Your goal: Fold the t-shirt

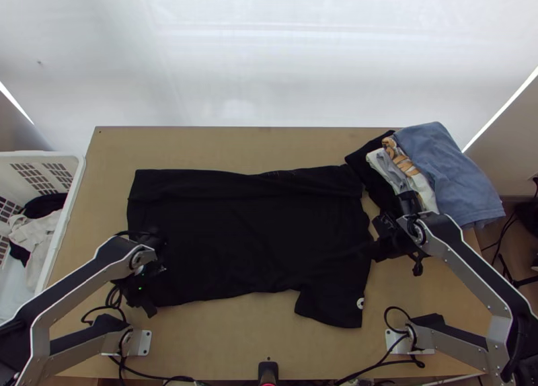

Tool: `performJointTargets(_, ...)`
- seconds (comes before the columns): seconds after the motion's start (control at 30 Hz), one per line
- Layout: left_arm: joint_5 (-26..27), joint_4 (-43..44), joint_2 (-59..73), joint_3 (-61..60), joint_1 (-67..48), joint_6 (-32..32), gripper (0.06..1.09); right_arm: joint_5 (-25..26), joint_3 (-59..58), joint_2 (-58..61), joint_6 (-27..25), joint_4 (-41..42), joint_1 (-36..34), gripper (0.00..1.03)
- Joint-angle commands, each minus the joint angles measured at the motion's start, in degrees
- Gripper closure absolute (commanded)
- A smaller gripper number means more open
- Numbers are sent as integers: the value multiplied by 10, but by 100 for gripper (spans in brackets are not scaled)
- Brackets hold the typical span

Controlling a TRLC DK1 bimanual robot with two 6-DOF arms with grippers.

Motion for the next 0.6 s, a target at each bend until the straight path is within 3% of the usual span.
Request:
performJointTargets(0.0, -13, 22, -37, 16, 81, 41, 105, -1, 16, -1, -6, -17, -24, 100)
performJointTargets(0.33, -11, -5, -75, 28, 97, 35, 105, -3, 33, -1, -10, -34, -36, 100)
performJointTargets(0.57, 68, -78, -83, 137, 55, -31, 105, -4, 70, 11, -6, -35, -32, 100)
